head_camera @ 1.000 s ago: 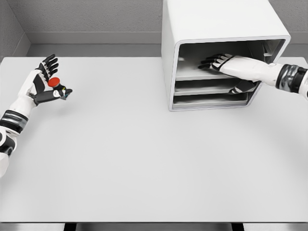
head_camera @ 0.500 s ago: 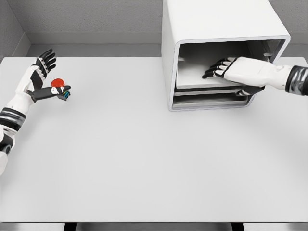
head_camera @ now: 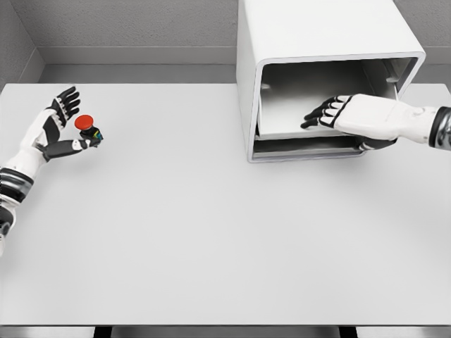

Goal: Slide open multi-storey tabletop storage cabinets and put open load switch and slide close multi-storey tabletop storage cabinets

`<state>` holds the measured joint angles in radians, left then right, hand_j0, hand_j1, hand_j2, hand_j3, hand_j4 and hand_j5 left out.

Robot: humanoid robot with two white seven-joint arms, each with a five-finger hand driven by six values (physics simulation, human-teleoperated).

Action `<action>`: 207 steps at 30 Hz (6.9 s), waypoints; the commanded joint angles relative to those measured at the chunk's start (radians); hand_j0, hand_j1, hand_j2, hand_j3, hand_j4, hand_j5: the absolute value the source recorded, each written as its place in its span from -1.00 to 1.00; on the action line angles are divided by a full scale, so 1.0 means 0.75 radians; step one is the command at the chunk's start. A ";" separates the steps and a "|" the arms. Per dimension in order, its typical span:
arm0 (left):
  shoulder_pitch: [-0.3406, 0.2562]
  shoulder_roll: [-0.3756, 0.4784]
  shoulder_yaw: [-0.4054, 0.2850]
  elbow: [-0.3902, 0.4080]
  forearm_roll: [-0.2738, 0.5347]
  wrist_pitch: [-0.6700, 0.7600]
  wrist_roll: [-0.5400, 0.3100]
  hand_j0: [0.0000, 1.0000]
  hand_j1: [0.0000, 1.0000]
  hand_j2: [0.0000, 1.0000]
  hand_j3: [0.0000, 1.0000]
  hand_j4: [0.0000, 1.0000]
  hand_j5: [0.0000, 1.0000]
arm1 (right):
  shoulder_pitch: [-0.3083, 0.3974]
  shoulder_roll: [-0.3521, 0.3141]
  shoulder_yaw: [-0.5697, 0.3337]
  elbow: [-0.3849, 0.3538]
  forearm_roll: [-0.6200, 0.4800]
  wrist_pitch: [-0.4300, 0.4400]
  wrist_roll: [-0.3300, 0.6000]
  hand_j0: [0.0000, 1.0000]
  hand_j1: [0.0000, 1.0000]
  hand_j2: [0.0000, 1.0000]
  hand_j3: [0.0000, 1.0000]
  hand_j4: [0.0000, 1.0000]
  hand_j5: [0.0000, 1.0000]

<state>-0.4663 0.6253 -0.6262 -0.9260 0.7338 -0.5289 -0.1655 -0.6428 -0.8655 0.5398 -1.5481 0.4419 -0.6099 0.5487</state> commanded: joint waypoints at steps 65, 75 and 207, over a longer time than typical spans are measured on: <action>-0.055 -0.124 0.052 0.102 -0.003 0.163 -0.002 1.00 1.00 1.00 1.00 1.00 1.00 | 0.286 -0.323 -0.194 -0.288 -0.037 -0.001 -0.010 0.90 0.90 0.90 0.90 0.90 0.90; -0.051 -0.134 0.050 0.104 -0.001 0.167 -0.002 0.86 0.86 0.86 0.86 0.86 0.86 | 0.286 -0.386 -0.213 -0.288 -0.037 -0.001 -0.010 0.92 0.92 0.92 0.92 0.92 0.92; -0.102 -0.204 0.158 -0.082 -0.027 0.227 -0.027 1.00 1.00 1.00 1.00 1.00 1.00 | 0.043 -0.740 0.370 -0.290 -0.317 -0.001 0.001 -0.03 -0.03 -0.03 -0.03 -0.03 -0.03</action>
<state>-0.5430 0.4675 -0.5293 -0.9479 0.7128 -0.3566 -0.1855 -0.6105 -1.4182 0.8184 -1.7656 0.2088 -0.6130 0.5493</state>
